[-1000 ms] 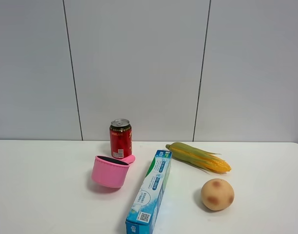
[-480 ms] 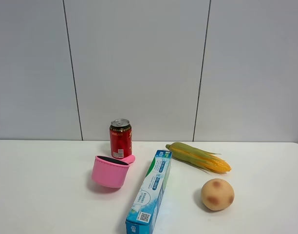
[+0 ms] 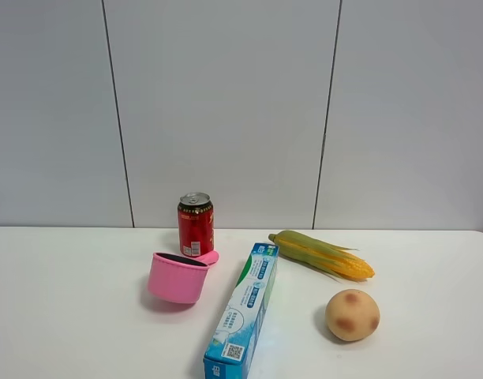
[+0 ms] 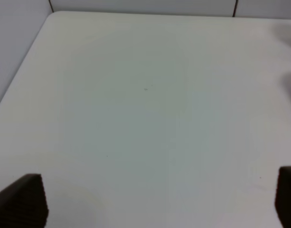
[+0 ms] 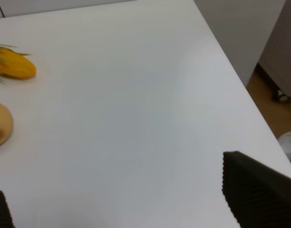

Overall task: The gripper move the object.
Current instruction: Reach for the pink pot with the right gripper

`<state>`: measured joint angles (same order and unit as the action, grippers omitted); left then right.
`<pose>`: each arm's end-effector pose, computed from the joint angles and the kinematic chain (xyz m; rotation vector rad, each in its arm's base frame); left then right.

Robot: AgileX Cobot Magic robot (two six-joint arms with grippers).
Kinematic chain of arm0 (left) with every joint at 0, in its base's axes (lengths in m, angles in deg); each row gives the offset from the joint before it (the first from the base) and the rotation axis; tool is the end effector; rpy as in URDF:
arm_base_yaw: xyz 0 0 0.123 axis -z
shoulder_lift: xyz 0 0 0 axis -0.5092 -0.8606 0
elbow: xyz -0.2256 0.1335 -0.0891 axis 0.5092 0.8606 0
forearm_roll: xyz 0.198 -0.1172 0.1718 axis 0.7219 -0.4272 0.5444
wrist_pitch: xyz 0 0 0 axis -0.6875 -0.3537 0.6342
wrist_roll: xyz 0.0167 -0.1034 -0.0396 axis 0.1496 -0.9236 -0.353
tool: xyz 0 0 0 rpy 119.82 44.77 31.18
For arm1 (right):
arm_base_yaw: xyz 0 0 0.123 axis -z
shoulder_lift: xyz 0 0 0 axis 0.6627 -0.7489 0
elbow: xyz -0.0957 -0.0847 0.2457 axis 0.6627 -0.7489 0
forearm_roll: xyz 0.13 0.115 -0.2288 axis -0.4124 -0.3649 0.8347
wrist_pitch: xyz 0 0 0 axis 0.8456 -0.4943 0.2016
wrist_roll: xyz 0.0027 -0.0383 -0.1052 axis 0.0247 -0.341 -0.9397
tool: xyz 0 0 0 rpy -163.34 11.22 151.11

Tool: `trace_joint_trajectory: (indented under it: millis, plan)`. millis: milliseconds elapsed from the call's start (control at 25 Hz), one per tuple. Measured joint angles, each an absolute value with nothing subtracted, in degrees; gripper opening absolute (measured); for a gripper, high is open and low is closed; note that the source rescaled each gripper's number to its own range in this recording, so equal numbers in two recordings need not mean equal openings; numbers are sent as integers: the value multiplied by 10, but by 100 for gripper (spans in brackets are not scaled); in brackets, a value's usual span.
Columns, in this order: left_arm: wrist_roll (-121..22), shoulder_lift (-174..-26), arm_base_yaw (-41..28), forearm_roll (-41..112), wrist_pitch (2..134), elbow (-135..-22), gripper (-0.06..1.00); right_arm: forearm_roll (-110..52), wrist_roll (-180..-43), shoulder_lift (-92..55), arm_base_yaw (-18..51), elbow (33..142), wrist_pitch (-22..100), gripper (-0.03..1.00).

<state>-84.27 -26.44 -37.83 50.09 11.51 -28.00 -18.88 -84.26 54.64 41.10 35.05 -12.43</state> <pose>0.0510 0.0081 0.2890 -0.1357 2.0189 0.0953 0.0549 -0.0041 0.2820 0.0709 2.0442 -0.0033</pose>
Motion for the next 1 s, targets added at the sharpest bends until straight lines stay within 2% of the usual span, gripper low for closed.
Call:
trace_joint_trajectory:
  millis: [240,560,760,880,1000]
  plan:
    - [-843,-264,-378,501,115,-280,100,-265,-885,507,411,422,-85,94]
    - [-843,-264,-378,501,115,-280,100,-494,-1165,274,408,581,-74,97]
    - [-843,-264,-378,501,115,-280,100,-625,-1276,109,403,682,-75,100]
    - [-843,-264,-378,501,115,-280,100,-619,-1290,11,362,751,-74,100]
    - [-843,-264,-378,501,115,-280,100,-538,-1263,-83,274,826,-73,100]
